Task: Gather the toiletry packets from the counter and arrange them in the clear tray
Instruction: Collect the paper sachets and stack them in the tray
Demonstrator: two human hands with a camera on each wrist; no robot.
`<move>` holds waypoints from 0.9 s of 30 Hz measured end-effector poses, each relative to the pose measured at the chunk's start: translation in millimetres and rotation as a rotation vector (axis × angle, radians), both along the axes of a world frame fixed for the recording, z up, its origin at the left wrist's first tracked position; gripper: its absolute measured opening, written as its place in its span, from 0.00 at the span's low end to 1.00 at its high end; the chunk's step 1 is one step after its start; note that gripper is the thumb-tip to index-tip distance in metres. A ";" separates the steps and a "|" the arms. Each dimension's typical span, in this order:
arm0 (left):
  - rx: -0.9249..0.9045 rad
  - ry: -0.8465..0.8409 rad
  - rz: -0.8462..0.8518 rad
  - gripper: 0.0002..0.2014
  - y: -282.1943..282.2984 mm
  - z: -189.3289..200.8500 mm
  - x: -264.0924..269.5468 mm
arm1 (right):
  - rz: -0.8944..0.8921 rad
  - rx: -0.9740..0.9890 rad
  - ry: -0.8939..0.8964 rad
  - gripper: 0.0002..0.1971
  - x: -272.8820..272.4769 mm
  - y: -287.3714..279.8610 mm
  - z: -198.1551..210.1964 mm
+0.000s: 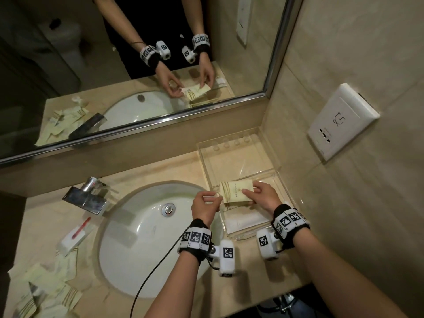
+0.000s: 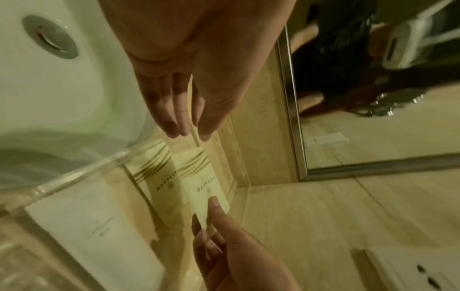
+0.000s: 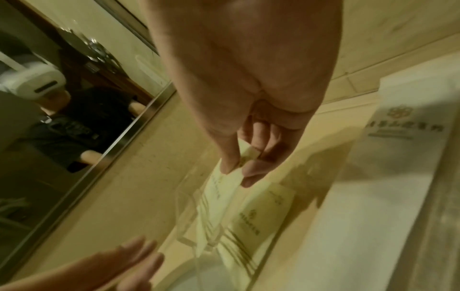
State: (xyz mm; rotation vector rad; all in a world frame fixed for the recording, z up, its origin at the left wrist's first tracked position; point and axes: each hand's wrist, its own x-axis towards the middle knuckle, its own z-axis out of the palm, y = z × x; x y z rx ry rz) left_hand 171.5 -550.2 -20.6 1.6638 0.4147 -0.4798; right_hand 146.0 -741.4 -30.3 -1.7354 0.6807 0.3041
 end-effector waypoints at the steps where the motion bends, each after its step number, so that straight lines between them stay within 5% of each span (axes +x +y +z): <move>1: 0.069 -0.024 -0.016 0.10 -1.2 -0.9 -0.4 | -0.014 -0.035 0.027 0.17 -0.7 -5.0 -5.1; 3: 0.161 -0.090 -0.095 0.06 -2.6 -4.2 -1.6 | -0.017 -0.105 0.082 0.14 -1.8 -11.8 -16.5; 7: 0.334 -0.236 -0.357 0.07 -4.3 -8.5 -3.8 | 0.019 -0.211 0.136 0.33 4.2 -10.4 -35.6; 16: 0.532 -0.310 -0.708 0.15 -4.3 -25.2 -2.2 | 0.035 -0.520 0.101 0.27 12.5 14.2 -45.9; 27: 0.721 -0.283 -0.949 0.21 -8.1 -25.4 -13.0 | 0.184 -0.551 0.160 0.29 -5.4 7.8 -47.7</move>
